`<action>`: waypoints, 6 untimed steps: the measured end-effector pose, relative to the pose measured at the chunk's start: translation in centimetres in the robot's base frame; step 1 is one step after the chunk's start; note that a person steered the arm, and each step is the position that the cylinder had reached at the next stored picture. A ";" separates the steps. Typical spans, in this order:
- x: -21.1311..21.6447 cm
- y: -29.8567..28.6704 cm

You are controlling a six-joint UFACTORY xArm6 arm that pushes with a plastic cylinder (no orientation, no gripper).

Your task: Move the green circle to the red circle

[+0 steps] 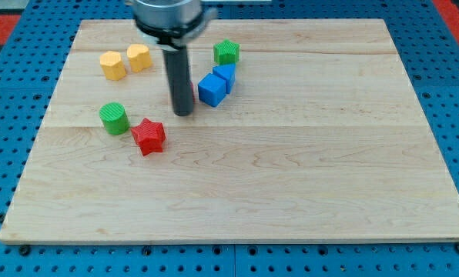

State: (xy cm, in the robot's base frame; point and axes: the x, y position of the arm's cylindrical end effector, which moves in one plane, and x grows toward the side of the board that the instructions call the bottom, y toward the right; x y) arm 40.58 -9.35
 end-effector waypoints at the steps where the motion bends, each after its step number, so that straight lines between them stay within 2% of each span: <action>1: -0.3 -2.5; 2: 3.1 -1.6; 4: 7.2 -9.0; 5: 3.8 -10.3; 6: 0.1 -7.8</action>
